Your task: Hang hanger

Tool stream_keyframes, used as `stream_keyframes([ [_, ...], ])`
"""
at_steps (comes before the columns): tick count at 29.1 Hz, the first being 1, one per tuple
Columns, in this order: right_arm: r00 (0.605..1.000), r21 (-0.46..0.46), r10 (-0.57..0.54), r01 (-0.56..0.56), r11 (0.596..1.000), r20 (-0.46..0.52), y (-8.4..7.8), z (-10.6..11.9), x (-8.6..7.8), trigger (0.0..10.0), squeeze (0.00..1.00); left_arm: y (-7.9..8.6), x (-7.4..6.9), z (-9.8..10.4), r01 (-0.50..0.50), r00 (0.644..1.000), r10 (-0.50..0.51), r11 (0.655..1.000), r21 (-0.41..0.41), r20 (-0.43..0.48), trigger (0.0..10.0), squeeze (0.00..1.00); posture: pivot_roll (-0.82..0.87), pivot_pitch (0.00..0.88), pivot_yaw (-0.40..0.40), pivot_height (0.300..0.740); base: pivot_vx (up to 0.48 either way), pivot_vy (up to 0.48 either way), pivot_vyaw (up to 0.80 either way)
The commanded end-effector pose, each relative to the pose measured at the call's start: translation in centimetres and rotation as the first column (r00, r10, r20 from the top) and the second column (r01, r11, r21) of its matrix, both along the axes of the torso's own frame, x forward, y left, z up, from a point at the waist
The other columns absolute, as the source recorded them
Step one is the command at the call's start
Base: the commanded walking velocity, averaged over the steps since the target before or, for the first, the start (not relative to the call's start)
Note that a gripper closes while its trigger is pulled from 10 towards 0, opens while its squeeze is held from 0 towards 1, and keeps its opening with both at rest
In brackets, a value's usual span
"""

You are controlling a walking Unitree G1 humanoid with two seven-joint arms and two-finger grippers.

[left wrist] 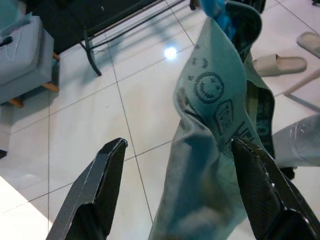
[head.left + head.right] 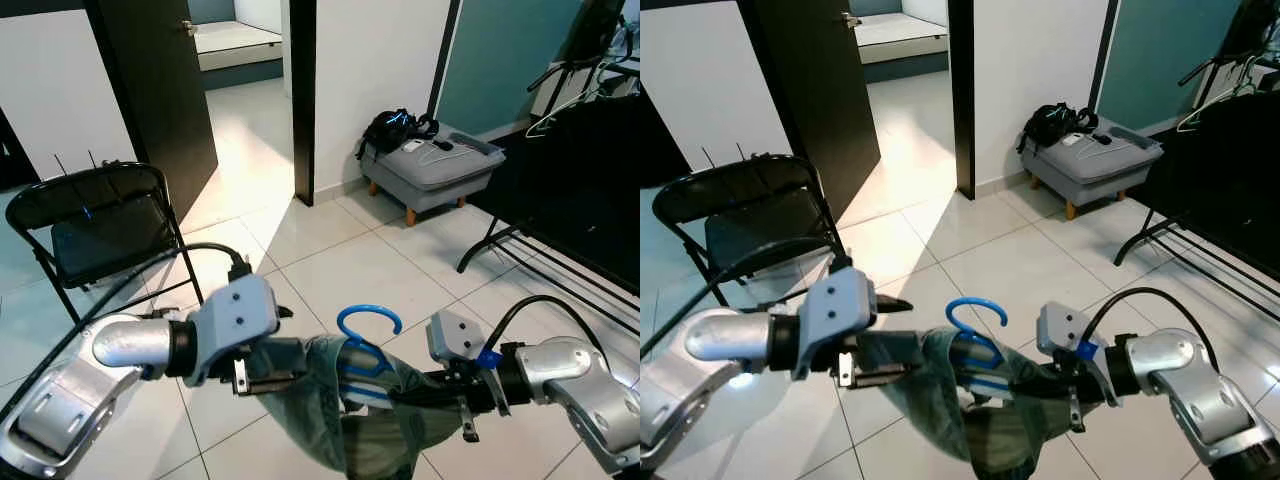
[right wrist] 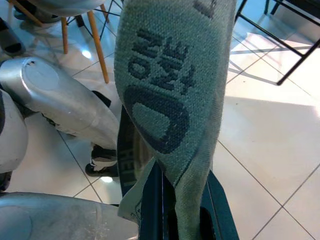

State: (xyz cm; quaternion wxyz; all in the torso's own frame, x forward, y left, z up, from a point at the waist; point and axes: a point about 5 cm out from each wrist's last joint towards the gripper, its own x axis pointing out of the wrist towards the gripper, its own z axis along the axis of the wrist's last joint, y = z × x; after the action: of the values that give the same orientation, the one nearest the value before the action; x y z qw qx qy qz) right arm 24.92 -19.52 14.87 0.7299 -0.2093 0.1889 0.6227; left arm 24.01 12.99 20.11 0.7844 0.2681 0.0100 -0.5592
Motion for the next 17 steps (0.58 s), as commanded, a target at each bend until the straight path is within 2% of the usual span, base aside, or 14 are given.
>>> stream_keyframes([
  [1,0.999,0.019,0.031,-0.031,0.999,0.007,0.68,0.41,-0.10,0.0,0.00,0.19,-0.03,-0.50,0.006,1.000,-0.005,0.999,0.043,-0.013,9.6,0.00,0.03,0.000,0.014,0.735,0.000,0.000,0.00],
  [2,0.999,0.023,0.039,-0.039,0.999,0.008,0.84,0.52,-0.14,0.0,0.00,0.03,-0.12,-0.85,0.016,1.000,-0.015,0.998,0.056,-0.025,9.0,0.00,0.03,0.000,0.013,0.735,0.000,0.000,0.00],
  [3,0.999,0.025,0.044,-0.044,0.999,0.009,0.91,0.61,-0.17,0.0,0.00,-0.02,-0.18,-1.09,0.022,0.999,-0.019,0.998,0.061,-0.039,0.0,0.00,0.03,0.000,0.014,0.735,0.000,0.000,0.00],
  [17,0.999,0.022,0.052,-0.052,0.998,0.009,1.05,0.61,-0.35,0.0,0.00,0.09,-0.35,-1.38,0.030,0.995,-0.026,0.999,0.039,-0.095,0.0,0.00,0.03,0.000,0.013,0.735,0.000,0.000,0.00],
])
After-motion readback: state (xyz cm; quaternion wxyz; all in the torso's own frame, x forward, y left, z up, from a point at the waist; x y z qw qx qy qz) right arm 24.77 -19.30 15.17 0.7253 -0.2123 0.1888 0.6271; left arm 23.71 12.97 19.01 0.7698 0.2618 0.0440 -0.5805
